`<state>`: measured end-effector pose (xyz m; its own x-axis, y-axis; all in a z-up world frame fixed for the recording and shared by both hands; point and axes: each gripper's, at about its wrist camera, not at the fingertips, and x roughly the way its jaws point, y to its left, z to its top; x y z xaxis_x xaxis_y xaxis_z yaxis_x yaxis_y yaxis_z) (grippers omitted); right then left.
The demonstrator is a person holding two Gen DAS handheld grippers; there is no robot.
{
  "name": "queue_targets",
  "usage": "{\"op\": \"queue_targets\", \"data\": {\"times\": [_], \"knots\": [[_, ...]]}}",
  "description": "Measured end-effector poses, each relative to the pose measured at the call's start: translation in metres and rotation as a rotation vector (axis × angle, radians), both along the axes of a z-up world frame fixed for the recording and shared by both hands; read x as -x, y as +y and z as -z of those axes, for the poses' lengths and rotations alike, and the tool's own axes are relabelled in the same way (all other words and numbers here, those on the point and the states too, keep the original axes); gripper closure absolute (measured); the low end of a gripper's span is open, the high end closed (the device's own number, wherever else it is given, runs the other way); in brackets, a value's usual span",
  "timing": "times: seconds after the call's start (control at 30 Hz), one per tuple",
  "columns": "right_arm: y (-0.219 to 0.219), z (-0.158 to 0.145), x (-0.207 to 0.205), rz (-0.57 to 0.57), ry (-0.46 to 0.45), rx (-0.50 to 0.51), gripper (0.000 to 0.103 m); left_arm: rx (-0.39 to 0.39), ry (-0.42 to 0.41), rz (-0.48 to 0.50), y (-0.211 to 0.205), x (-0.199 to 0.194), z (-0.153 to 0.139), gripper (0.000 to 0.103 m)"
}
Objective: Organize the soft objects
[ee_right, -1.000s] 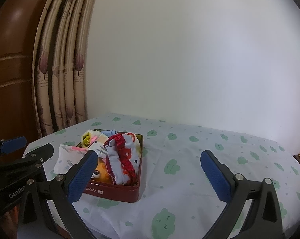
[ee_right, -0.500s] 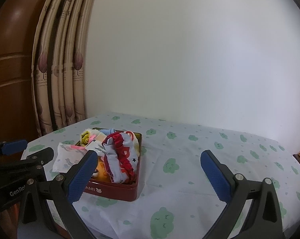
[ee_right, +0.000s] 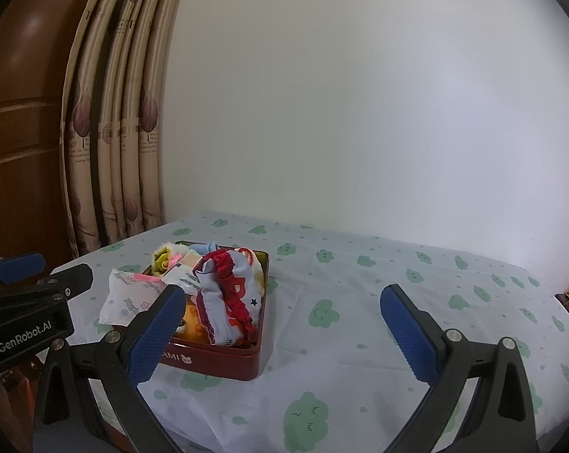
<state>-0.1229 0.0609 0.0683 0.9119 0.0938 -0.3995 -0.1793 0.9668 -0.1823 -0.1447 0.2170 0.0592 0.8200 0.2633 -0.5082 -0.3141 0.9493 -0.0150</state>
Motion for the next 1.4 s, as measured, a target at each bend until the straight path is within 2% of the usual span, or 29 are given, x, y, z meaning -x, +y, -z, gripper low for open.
{"op": "queue_targets", "data": {"times": [0.87, 0.93, 1.0, 1.23, 1.4], "knots": [[-0.0042, -0.0001, 0.0025, -0.005, -0.003, 0.004, 0.001, -0.009, 0.002, 0.02, -0.0043, -0.0008, -0.002, 0.038], [-0.0051, -0.0002, 0.0014, -0.005, -0.002, 0.001, 0.001, -0.005, -0.006, 0.017, -0.0038, 0.0006, -0.0028, 0.036], [-0.0053, 0.0002, 0.0006, -0.006, -0.002, 0.002, 0.001, 0.005, -0.012, 0.021, -0.0027, 0.0015, -0.003, 0.023], [-0.0058, -0.0004, 0.0011, -0.014, -0.005, 0.007, 0.001, 0.034, -0.023, 0.015, 0.0014, 0.0032, -0.0032, 0.022], [-0.0053, -0.0014, 0.0021, -0.015, -0.014, 0.008, 0.001, 0.036, 0.002, 0.01, 0.0021, -0.0012, -0.0007, 0.022]]}}
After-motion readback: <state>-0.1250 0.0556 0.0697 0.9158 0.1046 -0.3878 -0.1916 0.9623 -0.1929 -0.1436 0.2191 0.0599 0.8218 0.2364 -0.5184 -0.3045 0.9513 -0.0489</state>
